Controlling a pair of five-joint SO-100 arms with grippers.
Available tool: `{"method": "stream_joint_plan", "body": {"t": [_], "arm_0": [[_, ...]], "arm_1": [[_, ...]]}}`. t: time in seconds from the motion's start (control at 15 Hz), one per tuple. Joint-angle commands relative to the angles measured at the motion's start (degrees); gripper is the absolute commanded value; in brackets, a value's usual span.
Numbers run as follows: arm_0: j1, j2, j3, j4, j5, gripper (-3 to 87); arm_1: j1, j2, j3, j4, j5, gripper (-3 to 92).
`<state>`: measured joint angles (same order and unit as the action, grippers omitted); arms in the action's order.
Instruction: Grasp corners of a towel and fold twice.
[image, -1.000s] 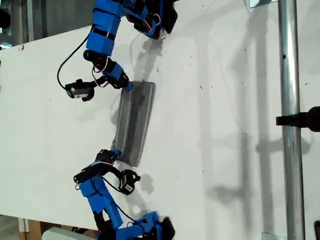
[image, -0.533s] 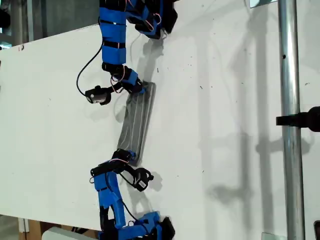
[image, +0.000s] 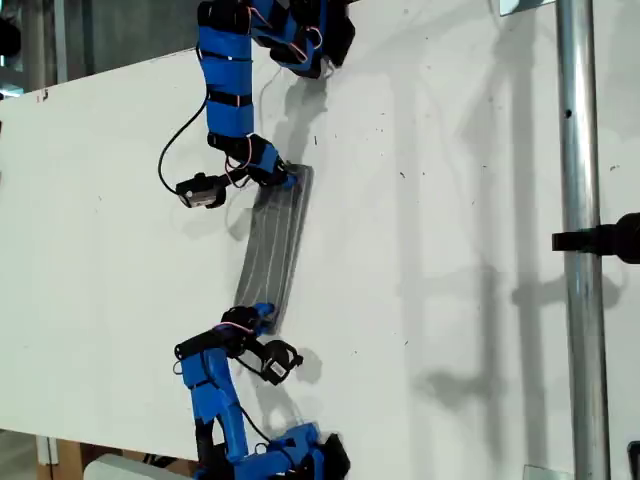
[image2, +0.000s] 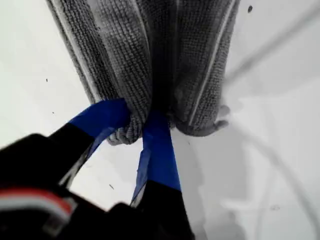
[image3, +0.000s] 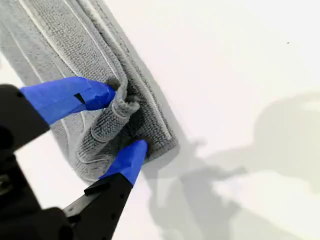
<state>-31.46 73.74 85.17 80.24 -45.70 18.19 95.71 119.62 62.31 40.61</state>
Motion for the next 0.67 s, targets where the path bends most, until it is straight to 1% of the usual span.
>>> {"method": "stream_joint_plan", "body": {"t": [0.0, 0.13, 0.2, 0.27, 0.33, 0.4, 0.47, 0.53, 0.6], "arm_0": [[-1.5, 12.4, -3.3, 8.1, -0.5, 15.1], [-1.2, 22.0, -3.9, 13.4, -1.6, 12.8], [-1.0, 27.1, -1.4, 14.3, -2.5, 11.9], [0.1, 32.2, 3.1, 13.5, -3.3, 11.7], [1.3, 36.7, 8.3, 12.5, -4.7, 11.5], [3.3, 41.3, 15.0, 10.2, -5.7, 11.7], [6.2, 46.4, 22.1, 7.6, -8.1, 12.0], [10.5, 52.2, 29.2, 4.6, -9.6, 11.5], [14.9, 59.2, 37.4, 0.2, -12.9, 6.0]], "arm_1": [[1.1, 11.5, -0.2, 7.2, 0.8, 29.9], [1.0, 23.3, 1.2, 14.8, 3.4, 30.2], [1.0, 29.4, 3.0, 18.8, 6.1, 30.6], [1.0, 35.8, 5.7, 22.4, 9.6, 31.3], [-0.4, 42.1, 9.7, 23.5, 13.6, 32.2], [-3.3, 47.4, 13.9, 21.7, 18.9, 32.1], [-5.8, 50.5, 17.8, 21.9, 25.5, 34.5], [-8.0, 56.4, 22.8, 21.2, 31.5, 33.4], [-10.5, 64.0, 27.7, 19.7, 36.5, 33.0]]}}
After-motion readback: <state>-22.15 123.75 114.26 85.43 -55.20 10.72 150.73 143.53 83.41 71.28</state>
